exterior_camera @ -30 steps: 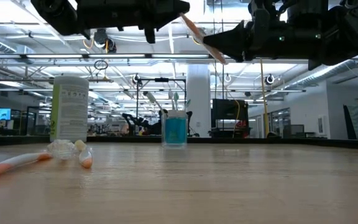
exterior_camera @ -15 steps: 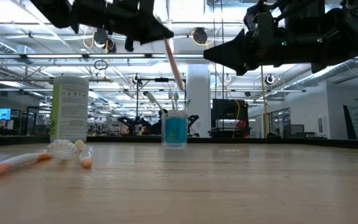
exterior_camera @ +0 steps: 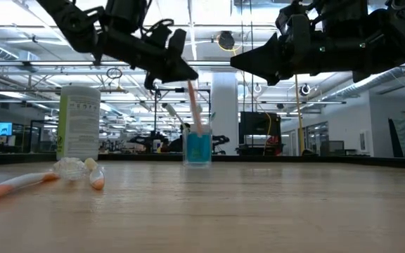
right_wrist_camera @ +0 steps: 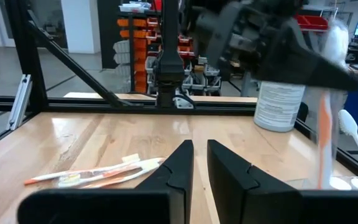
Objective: Pick & Place toothbrushing station
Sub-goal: Put the orange toothbrush into the transparent organizer
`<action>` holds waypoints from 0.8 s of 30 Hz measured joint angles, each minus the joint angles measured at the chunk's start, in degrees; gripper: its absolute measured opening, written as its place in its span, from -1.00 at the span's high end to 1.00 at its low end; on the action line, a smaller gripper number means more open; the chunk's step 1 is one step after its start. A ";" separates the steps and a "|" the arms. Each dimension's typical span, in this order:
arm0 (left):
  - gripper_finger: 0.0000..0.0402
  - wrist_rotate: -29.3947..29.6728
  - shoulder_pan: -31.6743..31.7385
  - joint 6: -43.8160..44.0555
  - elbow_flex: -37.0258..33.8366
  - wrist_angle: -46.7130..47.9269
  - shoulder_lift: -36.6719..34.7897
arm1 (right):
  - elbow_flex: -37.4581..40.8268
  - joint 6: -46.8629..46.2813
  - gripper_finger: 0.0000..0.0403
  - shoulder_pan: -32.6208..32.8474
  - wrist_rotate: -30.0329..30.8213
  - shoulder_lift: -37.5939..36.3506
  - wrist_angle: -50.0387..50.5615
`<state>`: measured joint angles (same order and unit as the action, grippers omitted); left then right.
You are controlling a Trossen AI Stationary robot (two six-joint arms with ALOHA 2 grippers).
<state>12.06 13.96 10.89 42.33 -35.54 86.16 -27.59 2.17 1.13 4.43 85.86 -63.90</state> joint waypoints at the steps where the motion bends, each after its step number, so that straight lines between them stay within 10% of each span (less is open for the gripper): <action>1: 0.85 -0.07 0.29 0.78 0.00 -0.05 0.56 | 0.00 0.00 0.80 0.00 0.00 0.00 0.01; 24: 0.78 -2.43 0.72 6.26 0.00 -8.74 10.74 | 0.00 0.08 0.80 0.00 0.02 0.00 0.59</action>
<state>9.63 14.68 17.15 42.33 -44.29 96.90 -27.59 2.25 1.13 4.45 85.86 -63.31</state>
